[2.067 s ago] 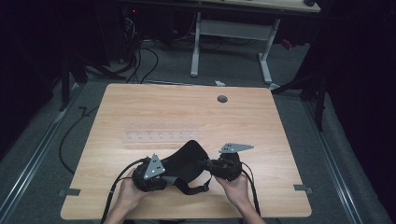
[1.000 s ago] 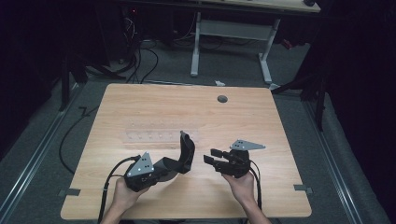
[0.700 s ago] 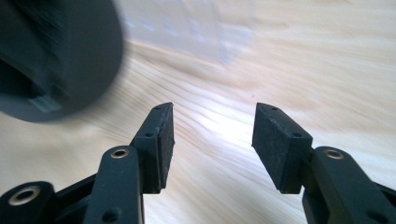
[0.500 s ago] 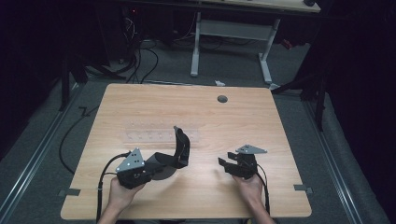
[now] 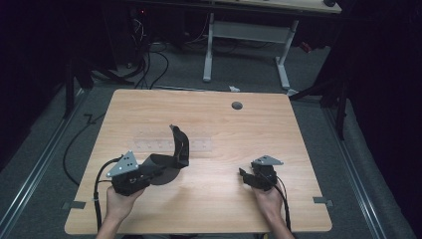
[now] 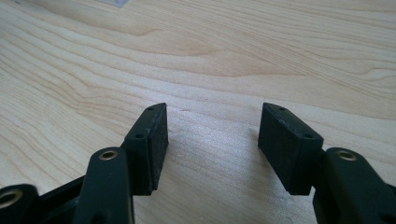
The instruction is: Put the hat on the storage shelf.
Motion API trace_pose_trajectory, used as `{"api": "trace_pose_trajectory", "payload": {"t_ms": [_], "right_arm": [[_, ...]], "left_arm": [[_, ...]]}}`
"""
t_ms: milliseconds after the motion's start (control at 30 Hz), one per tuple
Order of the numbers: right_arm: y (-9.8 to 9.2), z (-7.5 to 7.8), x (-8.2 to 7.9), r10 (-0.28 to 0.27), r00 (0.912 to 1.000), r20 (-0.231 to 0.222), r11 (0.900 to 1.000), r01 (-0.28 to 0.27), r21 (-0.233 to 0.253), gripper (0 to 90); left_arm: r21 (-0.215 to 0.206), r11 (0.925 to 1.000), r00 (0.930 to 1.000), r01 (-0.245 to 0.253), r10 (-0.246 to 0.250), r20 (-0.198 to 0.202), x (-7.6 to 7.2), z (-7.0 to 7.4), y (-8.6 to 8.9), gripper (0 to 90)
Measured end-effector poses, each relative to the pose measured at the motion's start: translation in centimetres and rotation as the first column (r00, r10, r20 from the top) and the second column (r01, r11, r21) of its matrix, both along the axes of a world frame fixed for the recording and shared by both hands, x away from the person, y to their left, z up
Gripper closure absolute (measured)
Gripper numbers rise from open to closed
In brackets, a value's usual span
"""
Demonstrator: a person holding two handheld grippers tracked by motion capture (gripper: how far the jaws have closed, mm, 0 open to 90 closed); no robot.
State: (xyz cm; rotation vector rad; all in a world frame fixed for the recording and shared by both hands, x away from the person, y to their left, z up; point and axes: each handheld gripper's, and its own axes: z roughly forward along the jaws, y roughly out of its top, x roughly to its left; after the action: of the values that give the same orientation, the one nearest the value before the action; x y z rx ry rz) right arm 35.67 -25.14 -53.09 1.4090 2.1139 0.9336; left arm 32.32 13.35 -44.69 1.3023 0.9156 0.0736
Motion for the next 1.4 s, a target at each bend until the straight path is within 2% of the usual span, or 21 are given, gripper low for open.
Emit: {"api": "trace_pose_trajectory", "payload": {"t_ms": [167,467,967,1400], "right_arm": [[0.4,0.0,-0.1,0.013,0.9999,0.008,0.999,-0.012,-0.035,40.2],[0.4,0.0,0.0,0.008,1.0,0.006,0.999,-0.008,-0.032,39.9],[0.4,0.0,0.0,0.011,0.9999,0.006,0.999,-0.011,-0.033,39.2],[0.4,0.0,0.0,0.011,0.9999,0.005,0.999,-0.011,-0.033,39.1]], "left_arm": [[-0.003,0.9998,0.9998,-0.019,0.019,0.007,0.2,0.4,0.5,86.2],[-0.007,0.9974,0.9968,-0.072,0.072,0.033,1.1,1.3,1.5,86.2],[-0.032,0.9908,0.9902,-0.132,0.133,0.044,2.0,1.9,2.6,86.1],[-0.043,0.9797,0.9797,-0.196,0.197,0.035,3.1,2.1,3.8,86.1]]}}
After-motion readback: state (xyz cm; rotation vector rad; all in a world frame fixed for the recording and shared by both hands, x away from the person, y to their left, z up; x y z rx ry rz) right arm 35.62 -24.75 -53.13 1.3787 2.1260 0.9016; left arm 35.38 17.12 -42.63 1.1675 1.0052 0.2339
